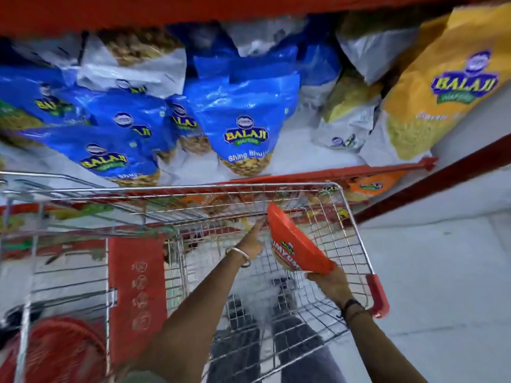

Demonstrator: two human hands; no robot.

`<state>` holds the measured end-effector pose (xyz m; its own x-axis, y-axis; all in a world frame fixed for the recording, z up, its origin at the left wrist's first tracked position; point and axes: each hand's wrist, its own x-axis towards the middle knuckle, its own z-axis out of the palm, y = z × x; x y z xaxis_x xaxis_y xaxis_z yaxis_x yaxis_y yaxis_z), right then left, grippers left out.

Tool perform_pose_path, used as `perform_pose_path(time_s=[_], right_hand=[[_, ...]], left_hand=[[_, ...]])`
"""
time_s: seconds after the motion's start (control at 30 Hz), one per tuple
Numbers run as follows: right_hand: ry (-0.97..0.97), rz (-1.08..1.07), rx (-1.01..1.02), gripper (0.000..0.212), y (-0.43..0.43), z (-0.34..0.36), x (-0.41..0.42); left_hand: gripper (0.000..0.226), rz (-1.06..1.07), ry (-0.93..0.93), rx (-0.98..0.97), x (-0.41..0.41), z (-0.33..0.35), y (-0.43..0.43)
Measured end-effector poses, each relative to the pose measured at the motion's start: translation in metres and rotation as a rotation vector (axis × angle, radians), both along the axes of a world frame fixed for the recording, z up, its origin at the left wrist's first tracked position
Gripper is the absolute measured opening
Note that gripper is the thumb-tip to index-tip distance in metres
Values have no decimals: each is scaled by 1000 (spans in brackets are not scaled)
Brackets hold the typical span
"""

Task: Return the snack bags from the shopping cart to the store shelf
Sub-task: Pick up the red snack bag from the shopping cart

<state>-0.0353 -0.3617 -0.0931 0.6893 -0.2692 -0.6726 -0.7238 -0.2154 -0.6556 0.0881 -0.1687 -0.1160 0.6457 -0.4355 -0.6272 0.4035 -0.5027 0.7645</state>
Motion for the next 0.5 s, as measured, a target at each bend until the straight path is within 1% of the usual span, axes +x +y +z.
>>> perform_pose_path(time_s=[0.1,0.2,0.27,0.3,0.37,0.4,0.43,0.47,0.5], right_hand=[[28,-62,5,30,0,-27,1],[-12,-130,-7,25,4,-38,0],[-44,-187,-41,45,7,-41,2],[-57,-210,-58,49,8,-43,3],[-72,-259,-57,48,7,-46,3],[-71,-287,-38,49,6,-49,3],[-43,-318,-9,49,5,-51,4],[-17,-324,2,49,5,-49,6],[12,-378,50,45,3,-49,8]], left_hand=[[85,27,28,-57,6,-26,-11],[76,162,108,-166,7,-45,-21],[61,267,179,-221,8,-53,-26],[51,328,215,-244,9,-57,-28],[28,516,325,-308,10,-66,-32],[24,615,358,-314,9,-70,-33],[26,692,378,-320,8,-74,-33],[28,725,353,-305,6,-74,-33],[29,738,307,-288,3,-70,-32]])
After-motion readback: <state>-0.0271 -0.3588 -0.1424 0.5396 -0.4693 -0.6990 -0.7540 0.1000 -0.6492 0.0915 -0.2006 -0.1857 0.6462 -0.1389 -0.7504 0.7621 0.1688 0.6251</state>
